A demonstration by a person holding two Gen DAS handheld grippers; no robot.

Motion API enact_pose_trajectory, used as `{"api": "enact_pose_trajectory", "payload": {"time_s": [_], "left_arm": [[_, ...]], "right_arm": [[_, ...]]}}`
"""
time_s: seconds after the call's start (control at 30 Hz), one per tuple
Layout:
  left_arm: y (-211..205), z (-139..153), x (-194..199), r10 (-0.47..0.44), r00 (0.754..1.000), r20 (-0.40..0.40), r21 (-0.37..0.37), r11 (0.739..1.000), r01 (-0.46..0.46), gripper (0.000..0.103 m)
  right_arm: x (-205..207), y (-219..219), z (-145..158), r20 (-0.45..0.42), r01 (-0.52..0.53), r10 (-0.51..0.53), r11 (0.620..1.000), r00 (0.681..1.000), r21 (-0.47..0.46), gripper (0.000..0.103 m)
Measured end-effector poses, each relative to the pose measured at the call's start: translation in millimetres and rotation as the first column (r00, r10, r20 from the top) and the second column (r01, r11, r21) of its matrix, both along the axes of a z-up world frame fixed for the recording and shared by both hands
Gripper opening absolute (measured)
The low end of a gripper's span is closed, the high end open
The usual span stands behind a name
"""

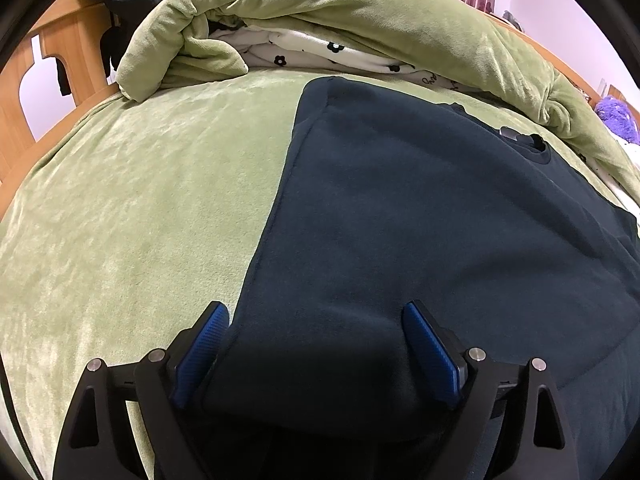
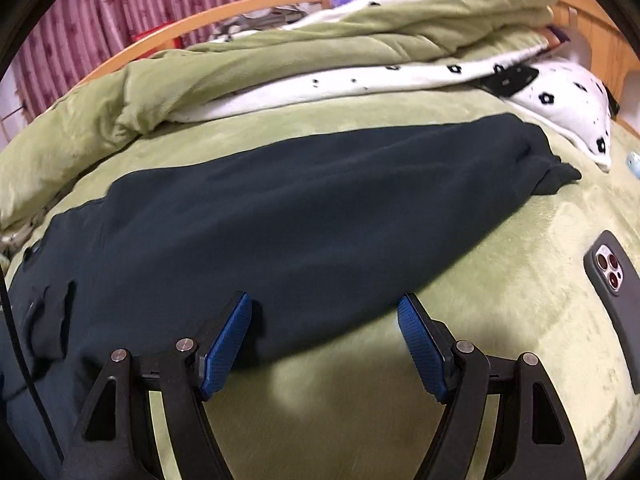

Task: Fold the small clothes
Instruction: 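Move the right tool to the other sleeve cuff and grasp it, then fold the grasped sleeve with the right tool across the sweatshirt body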

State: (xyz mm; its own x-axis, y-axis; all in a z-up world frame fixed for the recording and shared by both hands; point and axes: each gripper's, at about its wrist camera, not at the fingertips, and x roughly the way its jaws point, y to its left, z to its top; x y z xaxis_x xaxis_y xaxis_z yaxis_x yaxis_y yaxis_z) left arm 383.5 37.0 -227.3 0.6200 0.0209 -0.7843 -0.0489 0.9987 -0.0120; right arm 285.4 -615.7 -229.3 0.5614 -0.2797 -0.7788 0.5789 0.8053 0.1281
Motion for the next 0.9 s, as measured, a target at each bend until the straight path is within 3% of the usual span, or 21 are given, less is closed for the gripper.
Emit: {"api": "enact_pose_trajectory", "payload": {"time_s": [0.03, 0.07, 0.1, 0.13, 0.17, 0.37, 0.53, 0.67, 0.8, 0.9], "left_arm": [[0, 0, 0, 0.000, 1.000, 0.000, 0.001, 1.000, 0.000, 0.089], [0, 0, 0, 0.001, 1.000, 0.001, 0.002, 1.000, -0.001, 0.089], [0, 0, 0, 0.001, 1.000, 0.001, 0.002, 1.000, -0.001, 0.089], [-1, 0, 0, 0.002, 1.000, 0.003, 0.004, 1.000, -0.002, 0.089], [-1, 1, 0, 0.003, 1.000, 0.005, 0.006, 1.000, -0.003, 0.089], [-4, 6, -7, 0.007, 0.999, 0.037, 0.027, 1.000, -0.008, 0.089], [-2, 8, -11, -0.004, 0.999, 0.046, 0.001, 1.000, 0.004, 0.089], [3, 8, -11, 0.012, 1.000, 0.023, -0.026, 1.000, -0.011, 0.089], [7, 12, -24, 0.017, 1.000, 0.012, -0.039, 0.999, -0.016, 0.089], [10, 17, -41, 0.014, 0.999, 0.031, -0.026, 1.000, -0.013, 0.089]], "right_arm": [[2, -3, -1, 0.001, 0.005, -0.005, 1.000, 1.000, 0.007, 0.074], [4, -5, 0, 0.008, 0.016, -0.016, 1.000, 1.000, 0.002, 0.067], [5, -6, 1, 0.012, 0.022, -0.022, 1.000, 1.000, -0.007, 0.047], [6, -6, 1, 0.013, 0.018, -0.018, 1.000, 1.000, -0.011, 0.033], [9, -6, 3, 0.015, 0.007, -0.007, 1.000, 1.000, -0.012, 0.011], [6, 21, 53, 0.118, 0.025, -0.007, 0.988, 0.993, -0.150, 0.006], [14, 74, 124, 0.213, -0.038, 0.090, 0.970, 0.973, -0.239, 0.006], [31, 142, 162, 0.243, -0.130, 0.209, 0.943, 0.947, -0.305, 0.006], [55, 217, 174, 0.236, -0.246, 0.325, 0.918, 0.916, -0.310, 0.006], [75, 277, 166, 0.207, -0.356, 0.426, 0.884, 0.881, -0.304, 0.006]]}}
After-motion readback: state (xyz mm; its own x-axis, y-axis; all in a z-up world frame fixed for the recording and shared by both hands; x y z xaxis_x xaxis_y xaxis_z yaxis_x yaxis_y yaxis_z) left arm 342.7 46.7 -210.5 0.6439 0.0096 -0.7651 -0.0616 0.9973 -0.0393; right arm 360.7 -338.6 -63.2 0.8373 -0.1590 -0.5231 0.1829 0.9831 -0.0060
